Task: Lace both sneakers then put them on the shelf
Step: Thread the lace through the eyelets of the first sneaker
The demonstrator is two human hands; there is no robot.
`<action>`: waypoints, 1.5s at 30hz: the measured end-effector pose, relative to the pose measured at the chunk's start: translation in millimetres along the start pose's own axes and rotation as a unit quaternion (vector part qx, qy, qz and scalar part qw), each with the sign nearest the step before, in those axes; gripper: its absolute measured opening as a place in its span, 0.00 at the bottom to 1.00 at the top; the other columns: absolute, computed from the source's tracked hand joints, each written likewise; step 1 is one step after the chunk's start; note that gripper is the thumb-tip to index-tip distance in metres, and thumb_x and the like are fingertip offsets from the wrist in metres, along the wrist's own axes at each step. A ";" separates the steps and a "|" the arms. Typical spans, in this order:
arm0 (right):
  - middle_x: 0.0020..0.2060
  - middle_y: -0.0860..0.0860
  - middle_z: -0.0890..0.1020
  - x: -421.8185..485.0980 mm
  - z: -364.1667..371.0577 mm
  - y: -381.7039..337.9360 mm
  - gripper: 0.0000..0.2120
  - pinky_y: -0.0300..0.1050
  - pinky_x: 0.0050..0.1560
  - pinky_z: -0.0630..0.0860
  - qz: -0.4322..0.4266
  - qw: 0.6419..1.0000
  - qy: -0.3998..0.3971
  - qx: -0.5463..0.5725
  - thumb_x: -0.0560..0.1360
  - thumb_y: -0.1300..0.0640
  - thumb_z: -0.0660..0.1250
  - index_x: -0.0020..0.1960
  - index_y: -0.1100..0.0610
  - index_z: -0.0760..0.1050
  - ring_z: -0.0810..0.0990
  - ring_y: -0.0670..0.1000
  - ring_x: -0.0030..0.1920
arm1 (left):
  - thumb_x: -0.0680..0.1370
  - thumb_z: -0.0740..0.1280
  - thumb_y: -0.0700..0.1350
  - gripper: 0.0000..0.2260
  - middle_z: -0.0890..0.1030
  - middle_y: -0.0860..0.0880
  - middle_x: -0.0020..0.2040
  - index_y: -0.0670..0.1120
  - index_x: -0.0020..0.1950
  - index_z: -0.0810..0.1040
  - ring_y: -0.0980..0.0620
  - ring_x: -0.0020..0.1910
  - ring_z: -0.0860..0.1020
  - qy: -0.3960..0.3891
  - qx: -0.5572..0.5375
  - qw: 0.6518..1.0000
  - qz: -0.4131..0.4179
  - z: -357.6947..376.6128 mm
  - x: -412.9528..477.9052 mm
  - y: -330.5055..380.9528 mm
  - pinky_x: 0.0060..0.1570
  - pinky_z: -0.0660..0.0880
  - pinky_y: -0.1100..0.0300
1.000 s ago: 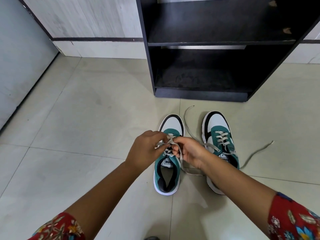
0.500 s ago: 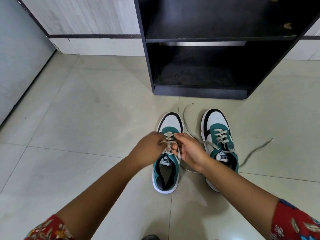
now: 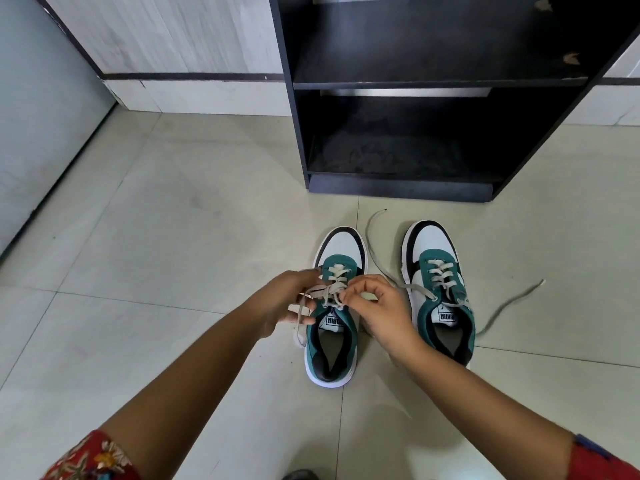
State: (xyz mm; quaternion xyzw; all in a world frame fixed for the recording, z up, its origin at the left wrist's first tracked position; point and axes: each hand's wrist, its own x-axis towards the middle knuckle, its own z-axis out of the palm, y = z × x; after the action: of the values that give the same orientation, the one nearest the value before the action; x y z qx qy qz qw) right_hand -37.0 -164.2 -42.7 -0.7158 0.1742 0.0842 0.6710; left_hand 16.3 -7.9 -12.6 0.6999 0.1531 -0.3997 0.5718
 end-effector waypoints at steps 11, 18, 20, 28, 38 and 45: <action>0.33 0.52 0.76 -12.9 -17.9 5.7 0.11 0.38 0.30 0.68 0.196 0.900 0.004 0.390 0.77 0.58 0.58 0.39 0.57 0.74 0.71 0.48 0.32 | 0.68 0.65 0.45 0.07 0.82 0.48 0.38 0.51 0.42 0.82 0.52 0.39 0.78 0.099 0.134 0.978 0.123 -23.4 0.3 -37.1 0.46 0.77 0.55; 0.27 0.48 0.76 -6.9 -9.6 17.5 0.12 0.35 0.20 0.67 0.185 0.861 -0.059 0.469 0.79 0.54 0.52 0.39 0.56 0.67 0.70 0.45 0.21 | 0.73 0.56 0.41 0.12 0.82 0.47 0.42 0.44 0.32 0.74 0.54 0.25 0.72 -0.008 -0.334 0.943 0.000 -8.5 9.9 -43.4 0.21 0.65 0.67; 0.26 0.48 0.69 -1.8 -10.0 17.3 0.12 0.35 0.19 0.62 0.165 0.929 -0.045 0.328 0.80 0.55 0.51 0.39 0.54 0.63 0.64 0.44 0.19 | 0.74 0.56 0.43 0.12 0.80 0.48 0.36 0.46 0.29 0.67 0.54 0.22 0.71 0.018 -0.357 0.934 0.001 -6.5 15.4 -44.3 0.20 0.63 0.67; 0.28 0.45 0.73 9.9 -21.0 0.3 0.10 0.48 0.35 0.70 -0.134 0.912 -0.079 -0.380 0.81 0.51 0.50 0.43 0.53 0.63 0.74 0.51 0.32 | 0.77 0.64 0.49 0.20 0.72 0.45 0.23 0.42 0.28 0.70 0.51 0.21 0.68 0.156 0.114 0.964 0.182 -2.4 36.1 -41.1 0.26 0.64 0.61; 0.34 0.54 0.77 6.4 -21.2 7.9 0.14 0.47 0.33 0.68 -0.158 0.832 -0.106 -0.521 0.81 0.50 0.46 0.54 0.57 0.64 0.74 0.57 0.33 | 0.80 0.57 0.52 0.21 0.69 0.53 0.24 0.53 0.26 0.61 0.53 0.26 0.68 0.177 0.389 0.859 0.282 -15.5 44.2 -50.6 0.29 0.62 0.60; 0.36 0.52 0.76 3.9 -25.0 8.7 0.12 0.47 0.33 0.65 -0.139 0.835 -0.117 -0.519 0.81 0.50 0.46 0.50 0.56 0.64 0.74 0.56 0.34 | 0.80 0.56 0.54 0.19 0.77 0.45 0.29 0.49 0.30 0.67 0.46 0.29 0.74 0.170 0.377 0.867 0.277 -17.8 46.9 -58.6 0.32 0.68 0.57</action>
State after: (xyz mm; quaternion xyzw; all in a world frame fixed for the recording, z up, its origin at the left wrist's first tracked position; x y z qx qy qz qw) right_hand -39.4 -189.8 -50.1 -0.9605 -0.0762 0.1517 0.2205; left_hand 13.5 14.6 -86.3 0.9329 -0.1148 -0.1269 0.3168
